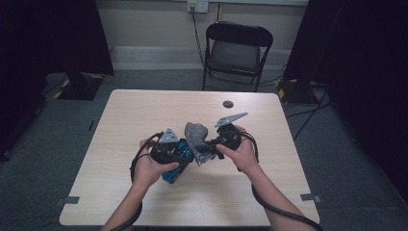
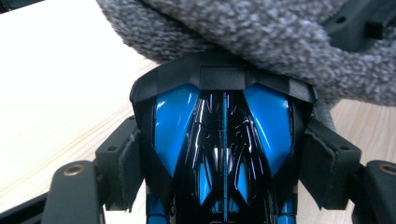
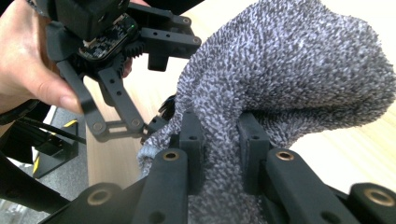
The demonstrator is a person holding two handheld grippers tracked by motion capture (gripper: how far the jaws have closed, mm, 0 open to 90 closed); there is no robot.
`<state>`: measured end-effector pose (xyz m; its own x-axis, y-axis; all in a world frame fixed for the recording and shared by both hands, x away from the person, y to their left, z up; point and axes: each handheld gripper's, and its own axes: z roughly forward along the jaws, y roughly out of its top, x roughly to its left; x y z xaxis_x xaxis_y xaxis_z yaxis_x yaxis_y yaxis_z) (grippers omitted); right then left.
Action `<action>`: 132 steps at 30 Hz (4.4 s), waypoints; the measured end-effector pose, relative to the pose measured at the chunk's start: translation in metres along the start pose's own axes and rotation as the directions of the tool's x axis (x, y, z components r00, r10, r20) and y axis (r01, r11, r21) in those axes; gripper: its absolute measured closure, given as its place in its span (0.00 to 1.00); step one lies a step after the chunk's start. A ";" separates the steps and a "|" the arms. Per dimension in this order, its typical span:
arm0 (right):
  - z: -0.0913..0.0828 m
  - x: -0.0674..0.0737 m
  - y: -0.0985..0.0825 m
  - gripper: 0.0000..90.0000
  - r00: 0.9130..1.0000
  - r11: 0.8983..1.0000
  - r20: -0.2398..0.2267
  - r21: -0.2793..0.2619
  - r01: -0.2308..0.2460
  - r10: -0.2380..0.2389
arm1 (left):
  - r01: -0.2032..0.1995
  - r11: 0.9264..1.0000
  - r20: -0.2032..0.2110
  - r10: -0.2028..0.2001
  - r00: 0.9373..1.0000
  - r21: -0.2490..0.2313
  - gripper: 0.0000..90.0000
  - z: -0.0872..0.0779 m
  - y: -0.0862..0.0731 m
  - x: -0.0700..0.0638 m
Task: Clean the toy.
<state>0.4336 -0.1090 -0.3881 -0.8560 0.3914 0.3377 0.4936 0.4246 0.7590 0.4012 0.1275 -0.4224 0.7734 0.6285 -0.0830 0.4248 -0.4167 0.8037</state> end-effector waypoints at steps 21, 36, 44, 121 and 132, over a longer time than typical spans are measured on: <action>0.000 0.004 -0.016 0.85 1.000 1.000 -0.029 -0.001 -0.002 0.002 | 0.023 1.000 -0.029 -0.023 0.999 -0.012 0.28 -0.003 -0.002 0.007; -0.001 0.004 -0.038 0.85 0.999 0.999 -0.032 0.038 -0.009 0.010 | 0.052 0.997 -0.059 -0.055 0.997 -0.051 0.28 -0.013 -0.001 0.015; -0.012 -0.008 -0.042 0.85 0.998 0.998 0.016 -0.017 -0.057 0.057 | 0.034 0.998 -0.043 -0.037 0.998 -0.056 0.28 -0.012 0.004 0.009; 0.053 0.006 -0.057 0.84 0.993 0.995 -0.116 0.094 -0.014 0.025 | 0.103 0.989 -0.008 -0.104 0.995 -0.109 0.28 0.022 0.078 0.016; 0.029 -0.010 -0.060 0.84 0.999 0.993 -0.032 0.116 -0.026 0.030 | 0.098 0.989 -0.043 -0.103 0.994 -0.112 0.28 0.006 0.075 0.025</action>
<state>0.4172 -0.1152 -0.4530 -0.8455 0.3771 0.3780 0.5300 0.5063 0.6802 0.4553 0.1077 -0.3680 0.7047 0.6955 -0.1400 0.4427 -0.2769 0.8528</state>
